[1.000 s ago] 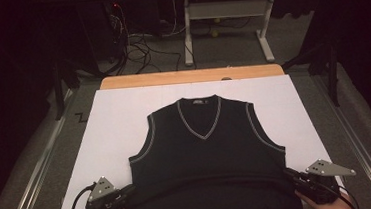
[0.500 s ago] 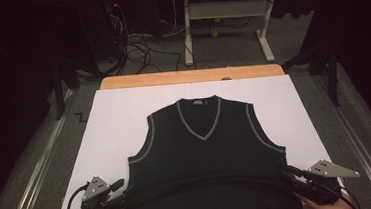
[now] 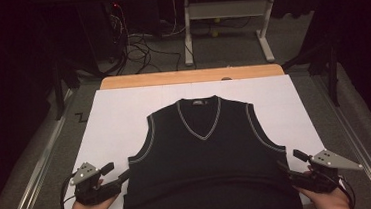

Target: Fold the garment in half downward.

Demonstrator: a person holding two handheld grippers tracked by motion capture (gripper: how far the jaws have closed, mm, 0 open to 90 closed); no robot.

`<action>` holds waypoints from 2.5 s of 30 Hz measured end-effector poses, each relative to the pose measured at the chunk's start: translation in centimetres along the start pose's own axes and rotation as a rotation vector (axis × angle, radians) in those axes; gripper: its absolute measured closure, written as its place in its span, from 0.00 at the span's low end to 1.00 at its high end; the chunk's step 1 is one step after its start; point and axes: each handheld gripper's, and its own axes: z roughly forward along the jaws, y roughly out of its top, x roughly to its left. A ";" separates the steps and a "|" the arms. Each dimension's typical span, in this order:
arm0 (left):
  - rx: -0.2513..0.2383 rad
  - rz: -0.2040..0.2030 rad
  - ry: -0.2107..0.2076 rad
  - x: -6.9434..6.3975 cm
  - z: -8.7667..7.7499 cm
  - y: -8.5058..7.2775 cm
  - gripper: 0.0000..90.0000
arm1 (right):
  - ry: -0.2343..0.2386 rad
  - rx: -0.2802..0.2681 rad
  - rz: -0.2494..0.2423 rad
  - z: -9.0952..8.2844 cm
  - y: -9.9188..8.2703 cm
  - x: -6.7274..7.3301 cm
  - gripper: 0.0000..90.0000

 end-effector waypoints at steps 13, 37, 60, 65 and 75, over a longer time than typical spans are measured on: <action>0.036 0.032 0.046 1.8 6.4 7.3 0.00 | -0.027 0.024 0.016 5.7 3.8 -1.5 0.00; 0.261 -0.029 0.163 3.1 19.7 11.3 0.24 | -0.043 0.060 -0.004 8.1 5.4 -2.0 0.00; 0.199 -0.063 0.160 1.6 19.3 10.2 0.77 | -0.086 0.151 0.041 14.4 9.0 -2.2 0.18; 0.186 -0.072 0.144 1.5 19.0 10.1 0.78 | -0.128 0.213 0.055 17.7 10.1 -2.9 0.27; 0.146 -0.062 0.119 1.3 18.1 10.0 0.79 | -0.186 0.313 0.060 21.5 10.5 -3.0 0.43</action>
